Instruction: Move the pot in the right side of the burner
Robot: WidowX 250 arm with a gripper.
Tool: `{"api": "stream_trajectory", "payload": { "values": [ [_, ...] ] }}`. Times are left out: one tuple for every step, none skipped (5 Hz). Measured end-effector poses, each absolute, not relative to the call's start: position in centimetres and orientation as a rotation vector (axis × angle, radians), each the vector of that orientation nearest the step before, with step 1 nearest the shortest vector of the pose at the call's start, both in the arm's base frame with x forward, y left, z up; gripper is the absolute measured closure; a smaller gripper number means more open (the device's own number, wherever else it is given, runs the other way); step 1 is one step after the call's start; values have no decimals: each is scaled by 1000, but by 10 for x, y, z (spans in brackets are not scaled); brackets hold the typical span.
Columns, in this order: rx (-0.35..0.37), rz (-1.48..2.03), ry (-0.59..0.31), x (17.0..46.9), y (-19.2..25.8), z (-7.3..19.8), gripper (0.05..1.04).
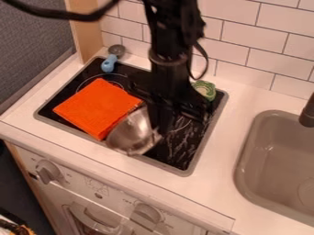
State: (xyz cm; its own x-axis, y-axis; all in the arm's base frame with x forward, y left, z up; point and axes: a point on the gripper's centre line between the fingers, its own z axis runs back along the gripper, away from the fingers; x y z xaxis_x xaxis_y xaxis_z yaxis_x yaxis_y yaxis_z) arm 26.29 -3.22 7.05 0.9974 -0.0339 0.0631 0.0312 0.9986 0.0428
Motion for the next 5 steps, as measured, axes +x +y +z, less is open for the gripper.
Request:
{"api": "stream_trajectory", "payload": {
  "values": [
    [44,-64,-32,267,-49,51,1019],
    [34,-85,-14,273,-60,41,989],
    [7,-84,0,276,-65,36,832],
    [-29,-57,-18,278,-69,38,564],
    [-70,-13,-47,289,-61,52,264]
  ]
}}
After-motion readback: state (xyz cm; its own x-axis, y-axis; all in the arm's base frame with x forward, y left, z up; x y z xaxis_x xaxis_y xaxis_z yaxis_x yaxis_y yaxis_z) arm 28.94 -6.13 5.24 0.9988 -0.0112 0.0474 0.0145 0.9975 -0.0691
